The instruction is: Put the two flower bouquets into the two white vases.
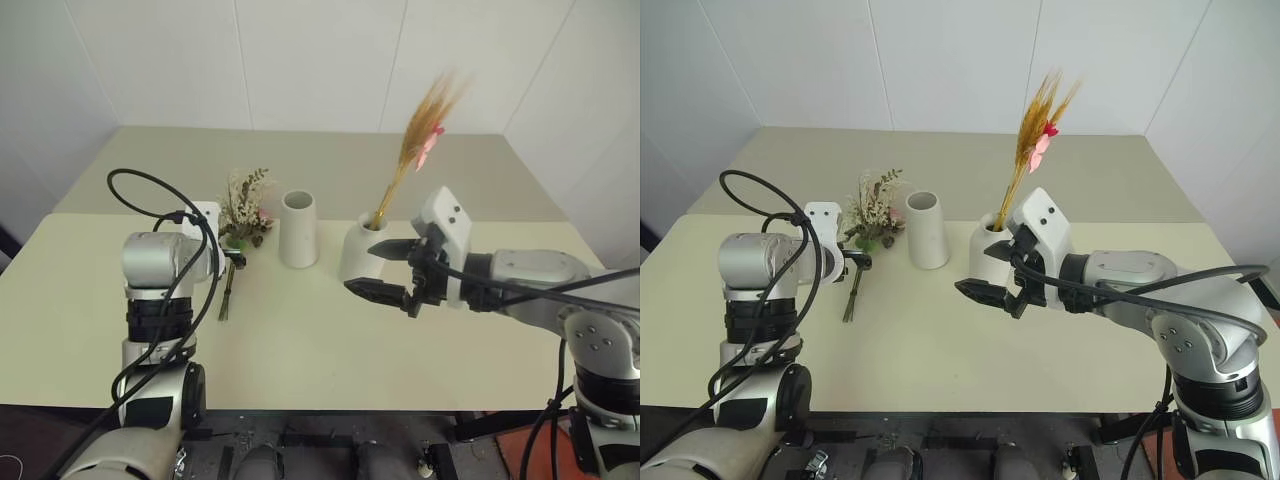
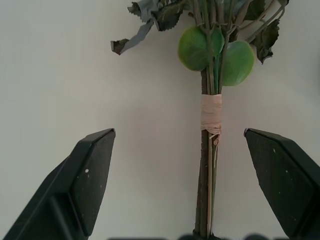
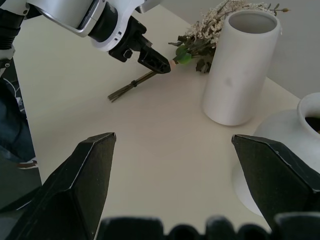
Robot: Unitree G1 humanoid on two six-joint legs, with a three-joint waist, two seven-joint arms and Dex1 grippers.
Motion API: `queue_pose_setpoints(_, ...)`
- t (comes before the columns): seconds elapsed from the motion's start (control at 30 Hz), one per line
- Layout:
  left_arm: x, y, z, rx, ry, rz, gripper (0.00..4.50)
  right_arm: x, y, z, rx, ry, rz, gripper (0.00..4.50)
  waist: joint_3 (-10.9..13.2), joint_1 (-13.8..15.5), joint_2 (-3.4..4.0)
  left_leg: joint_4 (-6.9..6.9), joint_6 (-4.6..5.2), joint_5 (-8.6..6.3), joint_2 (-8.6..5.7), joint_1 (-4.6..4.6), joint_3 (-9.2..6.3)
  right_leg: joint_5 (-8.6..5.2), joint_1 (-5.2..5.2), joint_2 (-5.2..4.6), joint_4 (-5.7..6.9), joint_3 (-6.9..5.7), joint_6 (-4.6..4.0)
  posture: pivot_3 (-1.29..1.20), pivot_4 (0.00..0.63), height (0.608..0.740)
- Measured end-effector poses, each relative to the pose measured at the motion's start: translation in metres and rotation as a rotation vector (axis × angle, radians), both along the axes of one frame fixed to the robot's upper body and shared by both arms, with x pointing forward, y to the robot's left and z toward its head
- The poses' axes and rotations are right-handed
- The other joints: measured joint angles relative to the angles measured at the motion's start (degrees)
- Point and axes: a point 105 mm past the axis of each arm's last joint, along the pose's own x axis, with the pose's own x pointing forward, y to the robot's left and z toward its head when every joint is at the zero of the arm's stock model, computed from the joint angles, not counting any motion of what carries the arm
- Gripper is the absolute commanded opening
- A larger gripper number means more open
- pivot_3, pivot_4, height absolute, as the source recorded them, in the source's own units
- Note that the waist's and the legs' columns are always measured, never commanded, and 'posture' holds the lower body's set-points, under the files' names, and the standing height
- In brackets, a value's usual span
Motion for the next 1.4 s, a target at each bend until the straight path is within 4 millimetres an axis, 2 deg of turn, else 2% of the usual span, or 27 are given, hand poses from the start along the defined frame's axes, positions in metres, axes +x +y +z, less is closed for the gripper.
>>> queue_pose_setpoints(0.13, 0.009, -0.003, -0.001, -0.02, 0.027, -0.017, 4.5, -0.001, -0.001, -0.001, -0.009, 0.001, -0.014, 4.44, 0.0, 0.0, 0.0, 0.0, 0.0, 0.0, -0.01, 0.05, -0.02, 0.0, 0.01, 0.01, 0.05, 0.0, 0.0, 0.0, 0.15, 0.74)
queue_pose_setpoints(0.17, 0.012, -0.004, -0.002, -0.026, 0.034, -0.019, 4.32, -0.001, -0.001, -0.001, -0.007, 0.002, -0.015, 4.48, 0.0, 0.0, 0.0, 0.0, 0.0, 0.0, 0.0, 0.07, -0.02, 0.0, 0.02, 0.01, 0.06, 0.0, 0.0, 0.0, 0.15, 0.74)
queue_pose_setpoints(0.27, 0.02, 0.0, -0.001, -0.03, 0.048, -0.004, 3.59, -0.001, -0.002, -0.001, -0.008, 0.005, -0.025, 4.5, 0.0, -0.1, 0.0, 0.0, 0.0, 0.0, -0.01, 0.06, -0.02, -0.01, 0.02, 0.01, 0.03, 0.0, 0.01, 0.0, 0.15, 0.74)
queue_pose_setpoints(0.43, 0.026, 0.003, -0.012, -0.109, 0.098, 0.014, 1.93, -0.002, -0.003, -0.003, -0.011, 0.009, -0.041, 4.5, 0.0, -0.1, 0.0, 0.0, 0.0, 0.0, -0.02, 0.04, -0.03, 0.0, 0.01, 0.01, 0.05, -0.01, 0.01, 0.0, 0.15, 0.74)
queue_pose_setpoints(0.6, 0.033, 0.006, -0.016, -0.118, 0.093, 0.024, 0.27, -0.001, -0.006, -0.008, -0.016, 0.022, -0.062, 4.5, 0.0, -0.1, 0.0, 0.0, 0.0, 0.0, -0.02, 0.03, -0.03, 0.0, 0.01, 0.0, 0.04, -0.01, 0.01, 0.0, 0.15, 0.74)
queue_pose_setpoints(0.63, 0.034, 0.007, -0.016, -0.116, 0.09, 0.026, 0.14, -0.001, -0.006, -0.008, -0.017, 0.023, -0.065, 4.5, 0.0, -0.1, 0.0, 0.0, 0.0, 0.0, -0.02, 0.03, -0.03, 0.0, 0.02, 0.0, 0.05, -0.01, 0.02, 0.0, 0.15, 0.74)
queue_pose_setpoints(0.73, 0.041, 0.01, -0.009, -0.106, 0.021, 0.034, 0.14, 0.0, -0.008, -0.01, -0.022, 0.028, -0.074, 4.5, 0.0, -0.1, -0.01, 0.0, 0.0, 0.0, -0.02, 0.03, -0.04, 0.0, 0.01, 0.0, 0.05, -0.01, 0.02, 0.0, 0.15, 0.74)
queue_pose_setpoints(0.83, 0.053, 0.013, 0.013, -0.08, -0.172, 0.033, 0.14, -0.001, -0.011, -0.014, -0.033, 0.035, -0.083, 4.5, 0.0, 0.0, -0.02, -0.01, 0.0, 0.0, -0.01, -0.02, -0.04, 0.0, 0.0, -0.01, 0.05, -0.01, 0.02, 0.0, 0.15, 0.74)
queue_pose_setpoints(0.93, 0.057, 0.004, 0.05, -0.194, -0.34, -0.025, 0.14, -0.003, -0.014, -0.018, -0.037, 0.046, -0.097, 4.5, 0.0, 0.0, -0.04, 0.0, 0.0, 0.0, -0.02, -0.07, -0.04, 0.02, -0.02, -0.03, 0.1, -0.02, 0.05, 0.0, 0.15, 0.74)
queue_pose_setpoints(1.1, 0.051, -0.012, 0.143, -0.413, -0.743, -0.217, 0.14, -0.008, -0.026, -0.02, -0.028, 0.016, -0.156, 4.5, 0.0, 0.1, -0.04, 0.01, 0.0, 0.0, -0.04, -0.04, -0.04, 0.03, 0.03, -0.04, -0.03, -0.03, 0.07, 0.0, 0.15, 0.74)
queue_pose_setpoints(1.17, 0.045, -0.016, 0.17, -0.469, -0.876, -0.313, 0.14, -0.012, -0.028, -0.025, -0.029, 0.013, -0.171, 4.5, 0.0, 0.0, -0.04, 0.01, 0.0, 0.0, -0.05, 0.03, -0.03, 0.03, 0.08, -0.04, -0.03, -0.01, 0.07, 0.0, 0.15, 0.74)
queue_pose_setpoints(1.27, 0.039, -0.026, 0.19, -0.564, -1.031, -0.464, 0.14, -0.016, -0.029, -0.03, -0.028, 0.004, -0.191, 4.5, 0.0, 0.0, -0.04, 0.05, 0.0, 0.01, -0.04, 0.09, -0.02, 0.02, 0.14, -0.01, -0.01, -0.02, 0.07, 0.0, 0.15, 0.74)
queue_pose_setpoints(1.4, 0.041, -0.035, 0.195, -0.739, -1.138, -0.599, 0.14, -0.018, -0.024, -0.028, 0.017, -0.049, -0.217, 4.5, 0.0, -0.1, -0.04, 0.12, 0.01, 0.01, -0.04, 0.04, -0.02, 0.01, 0.15, 0.01, -0.04, -0.02, 0.09, 0.0, 0.15, 0.74)
